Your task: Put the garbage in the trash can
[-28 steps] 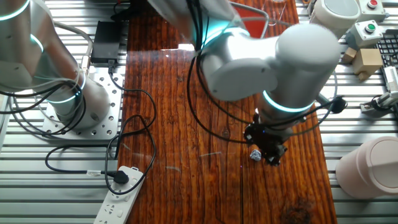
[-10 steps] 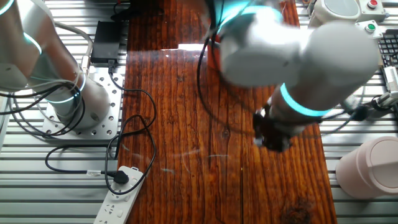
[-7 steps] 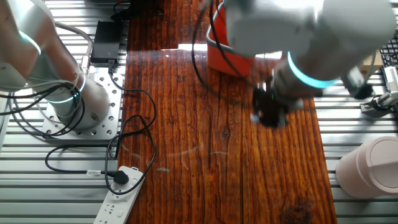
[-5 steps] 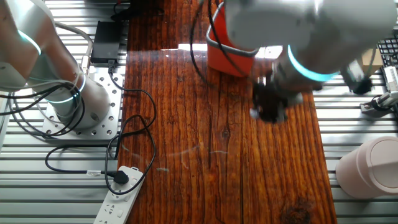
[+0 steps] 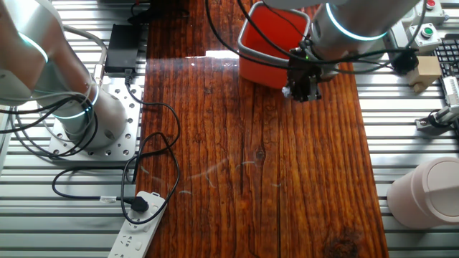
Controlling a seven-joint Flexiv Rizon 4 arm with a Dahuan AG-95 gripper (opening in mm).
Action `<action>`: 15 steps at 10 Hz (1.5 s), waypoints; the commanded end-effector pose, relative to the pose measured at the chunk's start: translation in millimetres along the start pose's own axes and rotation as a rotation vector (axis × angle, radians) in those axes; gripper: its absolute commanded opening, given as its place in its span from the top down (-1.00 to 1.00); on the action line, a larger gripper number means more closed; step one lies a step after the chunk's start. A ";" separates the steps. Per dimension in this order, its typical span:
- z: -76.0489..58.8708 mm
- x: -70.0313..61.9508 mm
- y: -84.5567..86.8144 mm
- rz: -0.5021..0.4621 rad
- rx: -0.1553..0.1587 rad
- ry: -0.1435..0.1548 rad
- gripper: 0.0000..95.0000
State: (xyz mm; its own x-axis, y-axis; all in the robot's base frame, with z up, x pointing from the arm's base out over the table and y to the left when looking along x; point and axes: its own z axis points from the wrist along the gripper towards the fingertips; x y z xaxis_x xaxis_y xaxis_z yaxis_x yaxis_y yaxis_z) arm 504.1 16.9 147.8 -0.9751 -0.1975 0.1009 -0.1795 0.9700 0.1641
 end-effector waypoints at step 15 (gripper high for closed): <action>-17.1 8.4 25.3 -0.140 -0.037 0.005 1.00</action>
State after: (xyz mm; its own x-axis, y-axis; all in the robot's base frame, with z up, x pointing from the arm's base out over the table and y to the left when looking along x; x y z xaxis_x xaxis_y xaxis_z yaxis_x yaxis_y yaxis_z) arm 498.2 28.1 160.6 -0.8560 -0.5127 0.0666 -0.5138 0.8579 -0.0001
